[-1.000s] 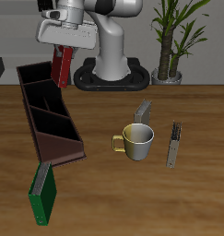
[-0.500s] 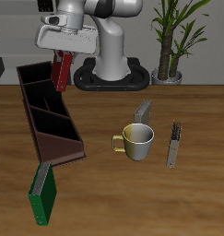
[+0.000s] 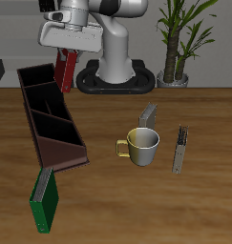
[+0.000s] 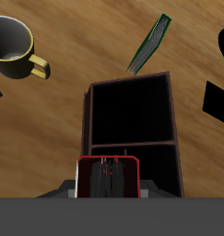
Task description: Place the red book into the right desk caddy's front compartment
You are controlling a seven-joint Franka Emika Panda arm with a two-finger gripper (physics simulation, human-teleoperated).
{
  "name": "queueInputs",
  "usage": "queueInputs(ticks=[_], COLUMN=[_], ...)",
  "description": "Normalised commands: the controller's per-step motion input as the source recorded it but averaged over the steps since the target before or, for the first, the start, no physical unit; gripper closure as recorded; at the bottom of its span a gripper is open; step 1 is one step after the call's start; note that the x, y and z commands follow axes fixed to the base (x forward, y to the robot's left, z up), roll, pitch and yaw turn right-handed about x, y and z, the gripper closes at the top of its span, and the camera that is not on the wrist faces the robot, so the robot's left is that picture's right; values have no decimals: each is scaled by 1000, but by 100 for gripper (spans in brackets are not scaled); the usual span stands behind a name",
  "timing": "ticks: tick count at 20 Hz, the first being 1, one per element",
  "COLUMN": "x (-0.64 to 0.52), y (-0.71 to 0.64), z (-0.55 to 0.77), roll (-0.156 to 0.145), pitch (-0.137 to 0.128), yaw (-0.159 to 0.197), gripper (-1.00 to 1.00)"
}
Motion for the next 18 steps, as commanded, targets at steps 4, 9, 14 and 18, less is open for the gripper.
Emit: queueInputs(ticks=[4,9,14,18], x=[0,34,47,-37], y=[37,1,-5,-83], z=[25,-89,-104,-94], roll=[11,11,24,5], pitch=[-15,2,-18,4], yaw=[0,10,19,-12], gripper=[100,100,100,100])
